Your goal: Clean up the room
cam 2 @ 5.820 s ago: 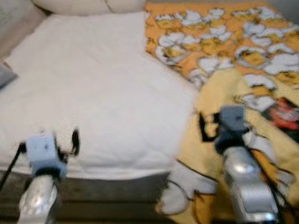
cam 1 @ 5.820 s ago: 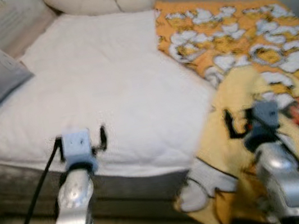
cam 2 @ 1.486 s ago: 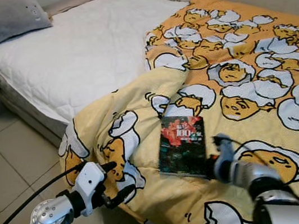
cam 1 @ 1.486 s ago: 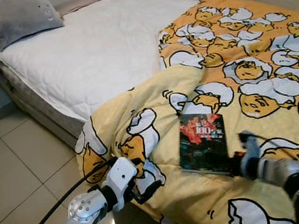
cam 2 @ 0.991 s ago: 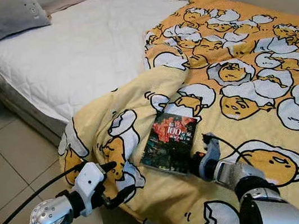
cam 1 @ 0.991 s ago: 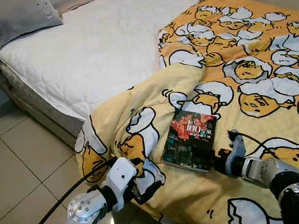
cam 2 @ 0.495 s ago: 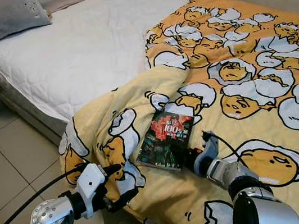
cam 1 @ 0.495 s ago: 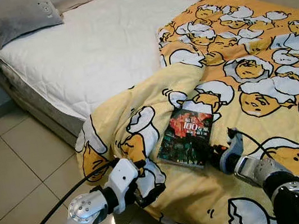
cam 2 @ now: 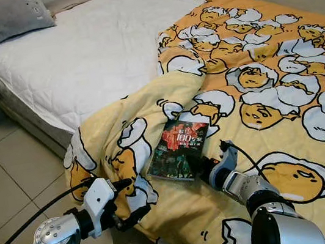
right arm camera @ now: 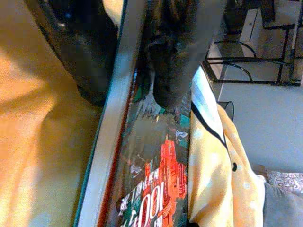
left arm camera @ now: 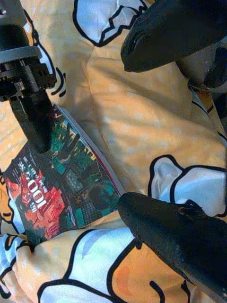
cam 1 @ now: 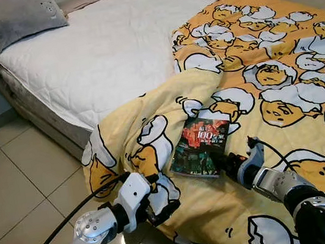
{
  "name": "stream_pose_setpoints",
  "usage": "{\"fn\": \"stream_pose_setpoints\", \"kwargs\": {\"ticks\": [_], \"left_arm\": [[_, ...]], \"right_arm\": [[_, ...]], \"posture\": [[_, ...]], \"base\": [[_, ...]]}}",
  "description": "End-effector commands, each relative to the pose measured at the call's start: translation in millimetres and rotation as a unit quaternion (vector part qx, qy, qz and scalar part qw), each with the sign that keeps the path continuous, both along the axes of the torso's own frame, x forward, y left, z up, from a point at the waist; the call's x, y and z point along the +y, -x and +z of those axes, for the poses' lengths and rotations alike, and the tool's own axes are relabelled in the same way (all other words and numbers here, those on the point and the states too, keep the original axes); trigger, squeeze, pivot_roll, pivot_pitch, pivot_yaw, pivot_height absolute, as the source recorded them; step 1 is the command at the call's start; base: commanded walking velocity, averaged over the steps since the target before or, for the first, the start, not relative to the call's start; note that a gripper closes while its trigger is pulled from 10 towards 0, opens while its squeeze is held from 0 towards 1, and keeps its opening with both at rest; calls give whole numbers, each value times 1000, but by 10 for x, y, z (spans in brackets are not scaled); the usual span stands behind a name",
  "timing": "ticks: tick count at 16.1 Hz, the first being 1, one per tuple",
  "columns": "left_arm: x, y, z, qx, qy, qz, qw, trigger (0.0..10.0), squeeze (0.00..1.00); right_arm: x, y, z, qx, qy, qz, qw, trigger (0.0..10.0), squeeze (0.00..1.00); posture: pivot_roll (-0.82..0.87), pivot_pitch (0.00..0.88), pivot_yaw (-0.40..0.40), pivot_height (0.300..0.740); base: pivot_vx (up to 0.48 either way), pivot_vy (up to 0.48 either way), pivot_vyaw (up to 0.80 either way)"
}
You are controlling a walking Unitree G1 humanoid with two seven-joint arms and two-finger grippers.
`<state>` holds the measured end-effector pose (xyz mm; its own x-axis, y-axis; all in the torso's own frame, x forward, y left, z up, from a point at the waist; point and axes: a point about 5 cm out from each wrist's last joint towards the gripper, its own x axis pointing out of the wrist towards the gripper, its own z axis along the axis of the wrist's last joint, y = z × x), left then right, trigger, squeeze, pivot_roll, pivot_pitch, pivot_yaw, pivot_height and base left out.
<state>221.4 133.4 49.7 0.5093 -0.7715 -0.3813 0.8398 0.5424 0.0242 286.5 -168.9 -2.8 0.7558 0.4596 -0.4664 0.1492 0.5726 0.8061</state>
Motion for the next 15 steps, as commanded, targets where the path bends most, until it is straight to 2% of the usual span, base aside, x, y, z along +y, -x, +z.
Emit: {"fn": "stream_pose_setpoints", "kwargs": {"ticks": [1,4,9,11,12,14,15], "left_arm": [[-19,-8,29,-7,1,-4,1000,10000,1000],[-19,0,16,-6,2,-4,1000,10000,1000],[0,56,-11,-19,34,22,999,10000,1000],[41,73,-16,-30,54,52,997,10000,969],[55,80,-25,-29,60,60,996,10000,957],[135,88,-27,-49,63,95,992,10000,851],[189,82,-6,-78,59,128,987,10000,804]], "right_arm": [[9,-102,98,-22,-3,-3,1000,0,0],[-82,-99,119,-29,-6,-10,1000,0,0],[-568,-20,315,-93,-42,-74,992,0,0],[-857,55,640,-166,-30,-120,978,0,0],[-909,78,769,-193,-19,-129,972,0,0],[-905,130,1043,-245,80,-138,956,0,0],[-887,133,1142,-250,183,-157,938,0,0]], "posture": [[70,15,-55,740],[73,4,-54,740],[56,0,-38,740],[35,0,-13,740],[30,0,-6,740],[8,0,16,740],[3,0,21,740]], "base": [[0,0,0],[0,0,0],[0,0,0],[0,0,0],[0,0,0],[0,0,0],[0,0,0]]}}
